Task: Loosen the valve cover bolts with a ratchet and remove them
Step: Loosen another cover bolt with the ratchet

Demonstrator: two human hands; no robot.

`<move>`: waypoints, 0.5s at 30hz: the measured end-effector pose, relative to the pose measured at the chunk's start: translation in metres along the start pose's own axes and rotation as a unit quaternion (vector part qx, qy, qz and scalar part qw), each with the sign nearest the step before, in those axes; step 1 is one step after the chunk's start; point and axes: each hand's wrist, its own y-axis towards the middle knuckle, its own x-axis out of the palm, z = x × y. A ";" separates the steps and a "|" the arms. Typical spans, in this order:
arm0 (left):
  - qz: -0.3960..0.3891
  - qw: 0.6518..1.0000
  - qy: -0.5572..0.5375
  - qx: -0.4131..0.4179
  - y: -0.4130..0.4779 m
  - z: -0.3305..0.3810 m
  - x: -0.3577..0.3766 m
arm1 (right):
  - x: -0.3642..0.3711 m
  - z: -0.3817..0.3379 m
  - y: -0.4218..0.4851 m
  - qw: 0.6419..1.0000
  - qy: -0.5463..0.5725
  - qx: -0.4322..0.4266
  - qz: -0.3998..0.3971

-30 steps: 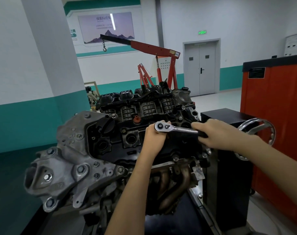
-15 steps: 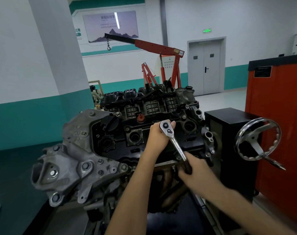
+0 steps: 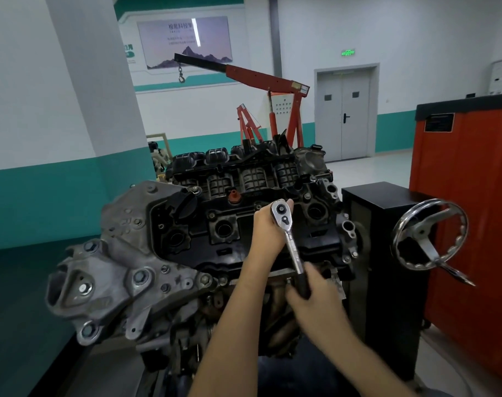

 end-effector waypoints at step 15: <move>-0.014 0.997 -0.052 -0.054 0.002 -0.006 -0.012 | -0.121 -0.024 0.107 0.839 -0.477 -0.214 -0.151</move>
